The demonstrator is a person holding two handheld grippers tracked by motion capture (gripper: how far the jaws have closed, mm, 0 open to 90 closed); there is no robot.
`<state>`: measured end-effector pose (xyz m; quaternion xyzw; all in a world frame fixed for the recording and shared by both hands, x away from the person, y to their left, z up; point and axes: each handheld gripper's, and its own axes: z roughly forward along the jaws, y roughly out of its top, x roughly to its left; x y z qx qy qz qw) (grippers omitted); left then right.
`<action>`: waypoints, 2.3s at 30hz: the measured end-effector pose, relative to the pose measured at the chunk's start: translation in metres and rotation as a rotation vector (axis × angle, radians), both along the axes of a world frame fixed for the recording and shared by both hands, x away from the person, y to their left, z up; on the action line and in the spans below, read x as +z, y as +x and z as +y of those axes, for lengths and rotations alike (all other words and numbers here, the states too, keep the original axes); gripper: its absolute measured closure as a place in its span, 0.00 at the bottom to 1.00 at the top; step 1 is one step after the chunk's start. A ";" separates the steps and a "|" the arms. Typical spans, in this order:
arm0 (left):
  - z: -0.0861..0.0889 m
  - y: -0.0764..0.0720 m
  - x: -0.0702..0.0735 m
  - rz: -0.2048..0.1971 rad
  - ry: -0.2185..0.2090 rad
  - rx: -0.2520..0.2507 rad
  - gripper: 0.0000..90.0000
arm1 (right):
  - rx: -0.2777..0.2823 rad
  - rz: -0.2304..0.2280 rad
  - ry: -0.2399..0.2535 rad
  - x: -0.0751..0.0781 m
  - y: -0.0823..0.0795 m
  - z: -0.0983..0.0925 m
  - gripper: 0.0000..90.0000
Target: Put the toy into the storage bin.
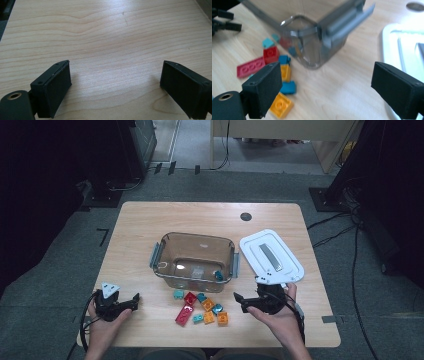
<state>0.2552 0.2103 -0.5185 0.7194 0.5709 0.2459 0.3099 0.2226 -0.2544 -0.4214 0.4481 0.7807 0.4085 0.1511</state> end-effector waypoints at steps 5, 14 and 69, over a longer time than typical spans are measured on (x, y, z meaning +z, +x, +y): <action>0.000 0.000 0.000 -0.001 -0.001 0.002 0.11 | -0.017 0.012 -0.008 -0.023 -0.013 -0.004 0.11; 0.000 0.000 0.000 0.000 0.000 0.000 0.11 | -0.017 0.019 -0.006 -0.051 -0.024 0.002 0.21; 0.000 0.000 0.000 0.000 0.000 -0.001 0.11 | 0.024 0.057 -0.034 -0.070 -0.025 0.017 0.67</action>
